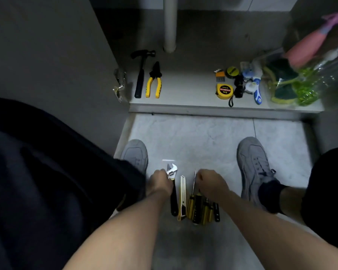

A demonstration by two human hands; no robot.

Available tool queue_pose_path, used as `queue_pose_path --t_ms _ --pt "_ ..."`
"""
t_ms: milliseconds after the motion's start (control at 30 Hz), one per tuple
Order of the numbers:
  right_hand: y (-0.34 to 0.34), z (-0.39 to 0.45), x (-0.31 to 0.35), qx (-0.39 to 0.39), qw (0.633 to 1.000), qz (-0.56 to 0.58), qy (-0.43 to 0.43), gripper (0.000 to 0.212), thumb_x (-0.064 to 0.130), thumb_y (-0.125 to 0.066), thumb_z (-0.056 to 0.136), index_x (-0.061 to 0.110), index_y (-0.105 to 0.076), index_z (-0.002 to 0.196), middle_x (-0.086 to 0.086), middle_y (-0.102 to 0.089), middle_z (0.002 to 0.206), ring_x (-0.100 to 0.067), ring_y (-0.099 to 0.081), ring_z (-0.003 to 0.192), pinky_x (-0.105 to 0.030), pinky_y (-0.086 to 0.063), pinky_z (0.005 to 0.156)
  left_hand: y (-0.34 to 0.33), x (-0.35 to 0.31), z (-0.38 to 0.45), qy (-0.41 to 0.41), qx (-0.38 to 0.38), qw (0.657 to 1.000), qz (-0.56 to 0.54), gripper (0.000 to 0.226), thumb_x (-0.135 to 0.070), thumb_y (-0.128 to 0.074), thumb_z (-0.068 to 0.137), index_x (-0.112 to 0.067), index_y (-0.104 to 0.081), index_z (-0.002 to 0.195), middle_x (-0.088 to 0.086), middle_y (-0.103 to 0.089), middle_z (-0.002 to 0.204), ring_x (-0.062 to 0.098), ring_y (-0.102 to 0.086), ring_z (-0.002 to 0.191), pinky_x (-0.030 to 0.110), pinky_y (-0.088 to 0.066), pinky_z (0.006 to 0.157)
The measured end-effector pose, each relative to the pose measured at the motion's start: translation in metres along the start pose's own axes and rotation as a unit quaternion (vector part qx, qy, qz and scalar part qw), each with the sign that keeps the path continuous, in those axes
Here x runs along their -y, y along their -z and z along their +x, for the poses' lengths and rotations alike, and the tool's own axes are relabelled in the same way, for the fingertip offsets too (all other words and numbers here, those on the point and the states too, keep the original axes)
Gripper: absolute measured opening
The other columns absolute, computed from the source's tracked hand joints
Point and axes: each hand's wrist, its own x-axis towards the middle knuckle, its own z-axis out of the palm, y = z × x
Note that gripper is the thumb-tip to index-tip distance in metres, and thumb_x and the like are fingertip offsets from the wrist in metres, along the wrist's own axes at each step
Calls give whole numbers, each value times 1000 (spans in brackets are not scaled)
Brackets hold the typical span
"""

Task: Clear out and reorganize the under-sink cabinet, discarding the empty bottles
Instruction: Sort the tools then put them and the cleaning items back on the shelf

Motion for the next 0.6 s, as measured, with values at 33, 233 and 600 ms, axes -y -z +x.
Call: queue_pose_path --t_ms 33,233,600 --pt "-9 -9 -7 1 1000 -4 0 26 25 -48 95 20 -49 70 0 -56 75 -25 -60 79 -29 -37 64 -9 6 -5 9 16 1000 2 23 -24 -51 93 -14 -64 109 8 -61 120 30 -60 112 34 -51 86" --pt "-53 -46 -17 -8 1000 -4 -3 23 34 -51 97 19 -65 87 -2 -68 89 -24 -67 87 -33 -50 68 -43 22 -16 62 58 994 -62 26 -38 -62 86 -16 -59 101 6 -61 113 27 -59 107 34 -50 84" --pt "-65 -14 -4 -51 997 -31 40 24 41 -54 95 17 -58 95 -7 -67 102 -30 -64 101 -33 -41 72 -37 6 -2 123 49 986 -97 41 -48 -68 68 -17 -65 94 3 -69 99 26 -65 98 29 -54 80"
